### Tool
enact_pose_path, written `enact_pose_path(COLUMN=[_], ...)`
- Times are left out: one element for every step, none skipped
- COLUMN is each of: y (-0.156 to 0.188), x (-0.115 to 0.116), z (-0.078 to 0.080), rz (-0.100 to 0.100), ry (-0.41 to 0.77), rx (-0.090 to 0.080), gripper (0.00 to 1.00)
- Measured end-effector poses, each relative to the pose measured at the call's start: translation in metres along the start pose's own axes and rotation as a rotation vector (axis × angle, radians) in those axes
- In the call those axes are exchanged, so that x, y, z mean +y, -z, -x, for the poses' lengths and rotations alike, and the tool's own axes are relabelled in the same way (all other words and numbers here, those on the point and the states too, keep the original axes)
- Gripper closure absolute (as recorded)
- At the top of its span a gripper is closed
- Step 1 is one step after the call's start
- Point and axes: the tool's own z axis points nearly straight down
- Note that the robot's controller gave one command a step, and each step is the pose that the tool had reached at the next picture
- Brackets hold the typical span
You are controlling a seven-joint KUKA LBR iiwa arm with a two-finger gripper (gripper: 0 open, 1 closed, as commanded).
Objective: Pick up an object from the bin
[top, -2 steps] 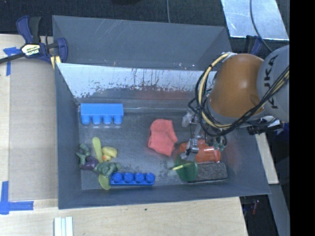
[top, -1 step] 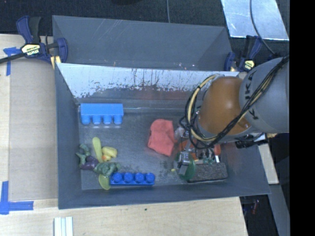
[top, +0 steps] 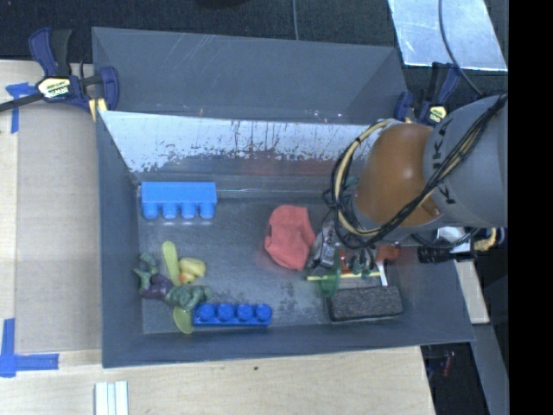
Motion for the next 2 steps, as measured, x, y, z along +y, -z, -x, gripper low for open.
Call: enact_pose_path(y=[-0.0001, -0.0001], x=[-0.0003, -0.0003], z=[0.0, 0.0], rz=[-0.001, -0.001], ry=[0.0, 0.001], rx=[0.0, 0.0], gripper=[0.0, 0.0])
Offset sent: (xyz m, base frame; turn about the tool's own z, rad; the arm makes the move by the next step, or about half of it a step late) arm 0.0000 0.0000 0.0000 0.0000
